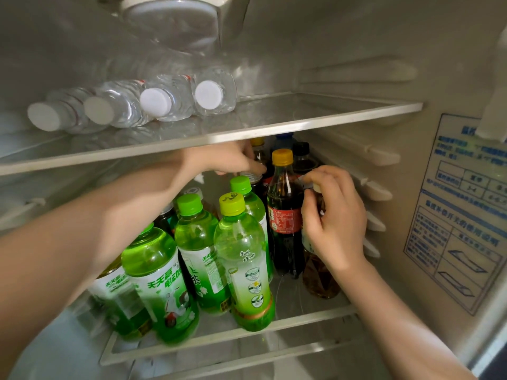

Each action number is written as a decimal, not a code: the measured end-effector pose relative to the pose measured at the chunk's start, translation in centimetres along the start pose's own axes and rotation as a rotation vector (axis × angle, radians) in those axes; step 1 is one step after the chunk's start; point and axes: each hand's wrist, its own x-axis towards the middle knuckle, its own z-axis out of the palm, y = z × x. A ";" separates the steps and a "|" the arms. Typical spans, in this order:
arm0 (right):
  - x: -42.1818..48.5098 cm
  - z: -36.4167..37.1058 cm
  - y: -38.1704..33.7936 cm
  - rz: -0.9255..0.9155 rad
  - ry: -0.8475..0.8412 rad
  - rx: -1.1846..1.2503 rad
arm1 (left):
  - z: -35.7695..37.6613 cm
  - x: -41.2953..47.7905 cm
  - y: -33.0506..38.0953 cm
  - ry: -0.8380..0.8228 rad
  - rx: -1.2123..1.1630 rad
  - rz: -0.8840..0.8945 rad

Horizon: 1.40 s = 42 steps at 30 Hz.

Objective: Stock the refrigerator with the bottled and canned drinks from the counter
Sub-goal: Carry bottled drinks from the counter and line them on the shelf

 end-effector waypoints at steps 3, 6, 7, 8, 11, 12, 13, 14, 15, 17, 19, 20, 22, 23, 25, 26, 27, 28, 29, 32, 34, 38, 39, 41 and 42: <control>0.0 -0.1 0.0 0.002 -0.002 0.010 | 0.3 0.0 -0.1 -0.044 0.090 -0.005; -0.1 -0.2 0.1 0.002 -0.005 0.022 | 0.3 0.4 -0.3 -0.087 0.021 -0.027; -0.1 -0.2 0.1 0.001 -0.007 0.025 | 0.2 0.4 -0.3 -0.086 0.020 -0.038; -0.1 -0.3 0.1 0.001 -0.007 0.027 | 0.3 0.5 -0.4 -0.086 0.028 -0.040; -0.1 -0.3 0.1 0.007 -0.010 0.032 | 0.4 0.4 -0.5 -0.085 0.007 -0.041; -0.1 -0.4 0.1 0.007 -0.014 0.032 | 0.5 0.4 -0.6 -0.085 0.003 -0.040; -0.1 -0.4 0.1 0.006 -0.019 0.031 | 0.4 0.3 -0.6 -0.084 0.007 -0.039; 0.0 -0.4 0.1 0.005 -0.024 0.031 | 0.4 0.1 -0.6 -0.078 0.019 -0.037; 0.0 -0.4 0.1 0.005 -0.028 0.032 | 0.3 0.0 -0.6 -0.069 0.026 -0.041; 0.0 -0.4 0.1 0.004 -0.032 0.036 | 0.1 -0.3 -0.7 -0.060 0.045 -0.042; 0.1 -0.4 0.1 -0.004 -0.035 0.041 | -0.2 -0.6 -1.0 -0.068 0.061 -0.051; 0.1 -0.4 0.1 -0.007 -0.035 0.040 | -0.2 -0.7 -1.1 -0.078 0.059 -0.062; 0.1 -0.4 0.1 -0.008 -0.033 0.038 | -0.5 -0.8 -1.6 -0.099 0.058 -0.093; 0.1 -0.4 0.2 -0.007 -0.030 0.037 | -0.6 -1.0 -1.9 -0.107 0.059 -0.114; 0.1 -0.3 0.2 -0.005 -0.025 0.033 | -0.9 -1.2 -2.7 -0.125 0.038 -0.159; 0.0 -0.3 0.2 -0.005 -0.024 0.031 | -1.0 -1.3 -3.1 -0.142 0.017 -0.179; 0.0 -0.3 0.3 -0.006 -0.022 0.030 | -1.1 -1.5 -3.3 -0.150 -0.012 -0.190; 0.0 -0.2 0.3 -0.007 -0.019 0.031 | -1.1 -1.6 -3.3 -0.150 -0.027 -0.198; 0.0 -0.2 0.3 -0.009 -0.017 0.034 | -1.0 -1.7 -3.3 -0.147 -0.034 -0.196; 0.0 -0.3 0.2 -0.010 -0.023 0.041 | -0.8 -1.8 -2.6 -0.120 0.047 -0.137; 0.1 -0.4 0.1 -0.009 -0.030 0.047 | -0.9 -1.9 -2.0 -0.118 0.091 -0.108; 0.1 -0.9 0.0 0.005 -0.062 0.087 | -1.1 -1.8 -1.0 -0.076 0.073 -0.057; 0.1 -1.0 0.0 0.009 -0.068 0.099 | -1.1 -1.8 -0.5 -0.007 -0.022 -0.007; 0.1 -1.3 0.0 0.018 -0.070 0.117 | -1.0 -1.8 0.8 0.105 -0.253 0.109; 0.0 -1.4 0.0 0.024 -0.065 0.122 | -0.8 -1.9 1.4 0.122 -0.329 0.163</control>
